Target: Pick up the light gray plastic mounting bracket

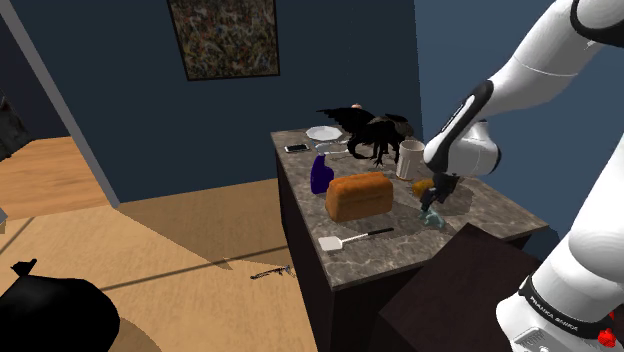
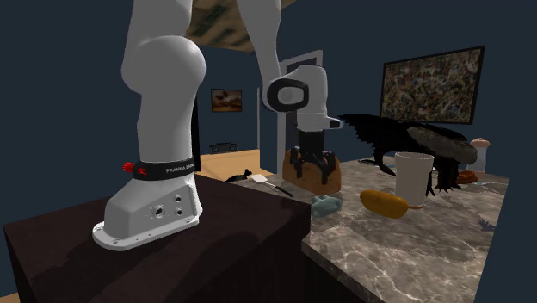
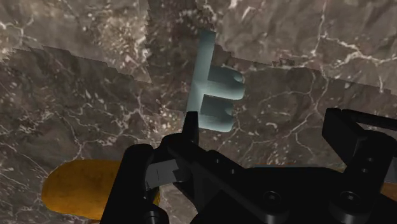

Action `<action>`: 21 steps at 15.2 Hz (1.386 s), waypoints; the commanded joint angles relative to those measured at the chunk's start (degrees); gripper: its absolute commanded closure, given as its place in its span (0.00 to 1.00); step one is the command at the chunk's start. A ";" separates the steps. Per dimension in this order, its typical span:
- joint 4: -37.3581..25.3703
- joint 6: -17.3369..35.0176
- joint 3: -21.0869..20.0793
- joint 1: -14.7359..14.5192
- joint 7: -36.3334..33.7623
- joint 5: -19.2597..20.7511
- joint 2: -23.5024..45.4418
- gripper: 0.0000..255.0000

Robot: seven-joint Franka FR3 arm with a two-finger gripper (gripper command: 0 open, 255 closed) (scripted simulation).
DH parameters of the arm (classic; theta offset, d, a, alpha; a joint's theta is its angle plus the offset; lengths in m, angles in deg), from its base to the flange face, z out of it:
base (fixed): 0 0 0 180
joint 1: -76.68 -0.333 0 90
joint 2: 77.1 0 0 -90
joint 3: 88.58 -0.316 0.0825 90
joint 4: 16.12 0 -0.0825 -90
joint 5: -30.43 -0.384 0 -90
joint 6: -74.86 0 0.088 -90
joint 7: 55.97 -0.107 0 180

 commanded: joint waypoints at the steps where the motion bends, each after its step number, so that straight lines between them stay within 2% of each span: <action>1: -2.41 2.81 -3.98 4.15 7.87 -8.28 5.64 0.00; 3: -4.89 4.96 -8.20 8.91 12.38 -12.42 10.19 0.00; 5: -5.65 6.48 -11.06 11.46 13.94 -14.10 12.21 0.00; 10: -7.76 10.27 -17.11 16.99 17.50 -17.57 17.38 0.00; 12: -8.01 10.72 -17.77 17.63 17.77 -17.76 17.98 0.00; 13: -7.99 10.59 -17.57 17.45 17.66 -17.66 17.86 1.00; 21: -8.05 10.59 -17.58 17.45 17.67 -17.66 17.92 1.00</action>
